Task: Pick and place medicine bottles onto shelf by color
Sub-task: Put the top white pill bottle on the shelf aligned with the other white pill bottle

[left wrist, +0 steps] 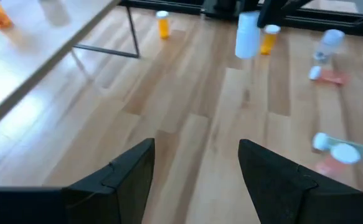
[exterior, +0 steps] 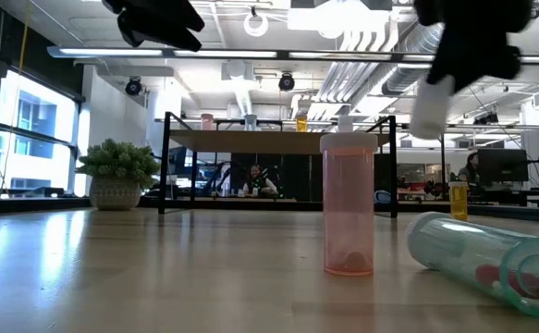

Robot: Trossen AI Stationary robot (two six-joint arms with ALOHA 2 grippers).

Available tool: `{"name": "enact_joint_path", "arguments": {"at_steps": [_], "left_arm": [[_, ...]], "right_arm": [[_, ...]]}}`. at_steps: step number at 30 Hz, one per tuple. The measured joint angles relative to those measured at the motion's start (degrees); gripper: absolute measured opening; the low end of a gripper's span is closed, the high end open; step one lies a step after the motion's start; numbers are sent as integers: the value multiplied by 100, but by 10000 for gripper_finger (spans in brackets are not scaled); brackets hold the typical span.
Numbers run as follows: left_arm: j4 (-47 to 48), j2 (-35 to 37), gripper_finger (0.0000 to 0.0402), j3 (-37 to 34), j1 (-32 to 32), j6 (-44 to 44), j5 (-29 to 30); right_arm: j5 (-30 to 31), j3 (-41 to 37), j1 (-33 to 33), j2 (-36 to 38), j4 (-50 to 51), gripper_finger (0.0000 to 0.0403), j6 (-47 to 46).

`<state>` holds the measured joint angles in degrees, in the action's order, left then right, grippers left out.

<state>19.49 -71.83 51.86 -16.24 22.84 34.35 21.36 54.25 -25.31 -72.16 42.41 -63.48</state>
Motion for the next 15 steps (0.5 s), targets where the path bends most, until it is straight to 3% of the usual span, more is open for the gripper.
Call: {"name": "enact_joint_path", "arguments": {"at_steps": [6, 15], "left_arm": [[0, 0, 223, 0, 282, -10, -7], [-50, 50, 223, 2, 697, -76, -229]], "right_arm": [[-30, 699, 944, 0, 432, 126, 1286], [-30, 1659, 2316, 3, 877, 126, 2377]]}}
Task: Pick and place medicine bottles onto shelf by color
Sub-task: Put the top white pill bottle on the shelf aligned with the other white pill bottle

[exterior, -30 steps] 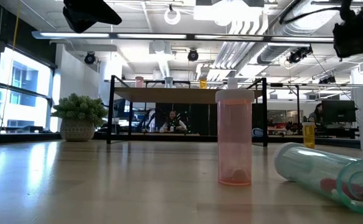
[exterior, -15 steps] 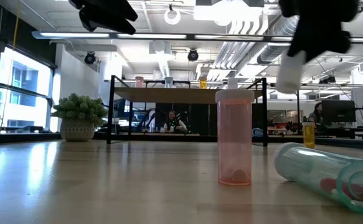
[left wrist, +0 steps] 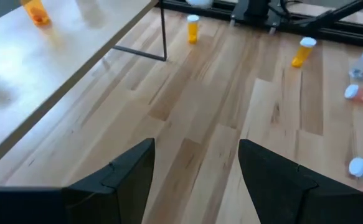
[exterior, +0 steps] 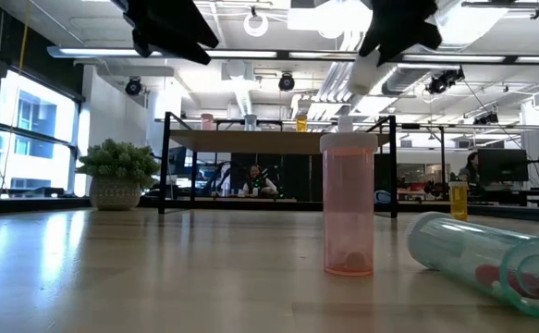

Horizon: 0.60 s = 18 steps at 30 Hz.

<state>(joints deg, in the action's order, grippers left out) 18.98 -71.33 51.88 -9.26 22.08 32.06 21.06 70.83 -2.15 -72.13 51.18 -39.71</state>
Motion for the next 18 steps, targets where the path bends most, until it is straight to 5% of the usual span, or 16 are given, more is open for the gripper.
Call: {"name": "enact_joint_path", "arguments": {"at_steps": [18], "left_arm": [[-309, 52, 223, 0, 1568, -1486, -1411]], "right_arm": [[-822, 950, 2999, -73, 368, 126, 1581]]}}
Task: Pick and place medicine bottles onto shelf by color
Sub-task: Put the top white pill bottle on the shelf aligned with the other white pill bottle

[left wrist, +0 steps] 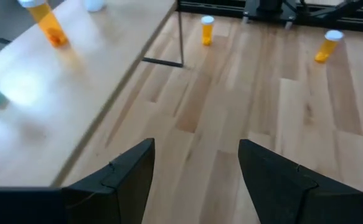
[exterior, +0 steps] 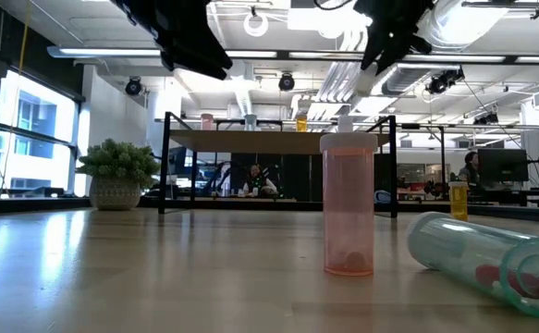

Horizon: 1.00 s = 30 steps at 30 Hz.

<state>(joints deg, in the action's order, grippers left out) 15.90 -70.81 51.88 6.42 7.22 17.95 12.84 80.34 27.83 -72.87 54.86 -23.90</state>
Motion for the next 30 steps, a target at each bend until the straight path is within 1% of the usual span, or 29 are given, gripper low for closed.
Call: {"name": "enact_joint_path", "arguments": {"at_steps": [4, 7, 11, 15, 20, 26, 30], "left_arm": [[3, 0, 223, 0, 339, -157, -216], [7, 0, 223, 0, 561, -305, -378], [9, 0, 223, 0, 824, -358, -447], [16, 0, 223, 0, 1024, -354, -445], [17, 0, 223, 0, 1188, -343, -449], [16, 0, 223, -2, 1357, -338, -723], [16, 0, 223, -2, 1387, -338, -747]], "right_arm": [[-414, 9, 248, -222, 23, 126, 143], [-601, 9, 258, -532, 16, 126, 234], [-644, 4, 194, -920, 11, 126, 489], [-647, 2, 164, -1099, -152, 126, 719], [-645, 2, 237, -1154, -109, 126, 960], [-645, 2, 343, -1154, -73, 126, 1338], [-697, -2, 343, -1202, -72, 126, 1458]]}}
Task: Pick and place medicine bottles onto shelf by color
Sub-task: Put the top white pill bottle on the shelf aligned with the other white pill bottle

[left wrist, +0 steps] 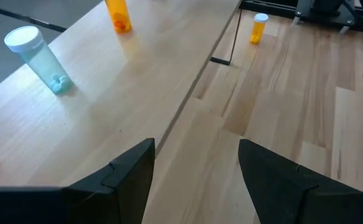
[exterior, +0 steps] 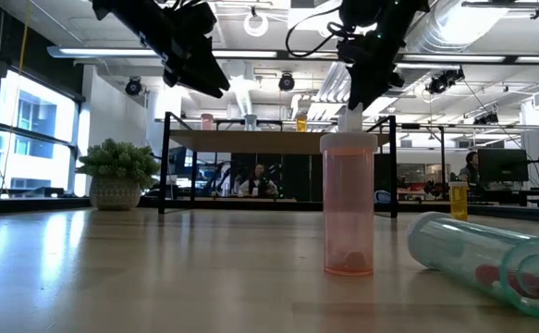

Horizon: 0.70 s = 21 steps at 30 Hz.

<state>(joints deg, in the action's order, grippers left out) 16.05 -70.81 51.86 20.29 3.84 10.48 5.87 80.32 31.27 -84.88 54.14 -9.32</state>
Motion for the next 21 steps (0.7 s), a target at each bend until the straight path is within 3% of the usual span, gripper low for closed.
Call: {"name": "enact_joint_path", "arguments": {"at_steps": [8, 21], "left_arm": [[7, 0, 223, 0, 0, -38, -306], [26, 0, 223, 0, 0, -105, -317]], "right_arm": [[-7, -3, -2, -45, 42, 126, 37], [-9, -3, -2, -74, 95, 126, 40]]}}
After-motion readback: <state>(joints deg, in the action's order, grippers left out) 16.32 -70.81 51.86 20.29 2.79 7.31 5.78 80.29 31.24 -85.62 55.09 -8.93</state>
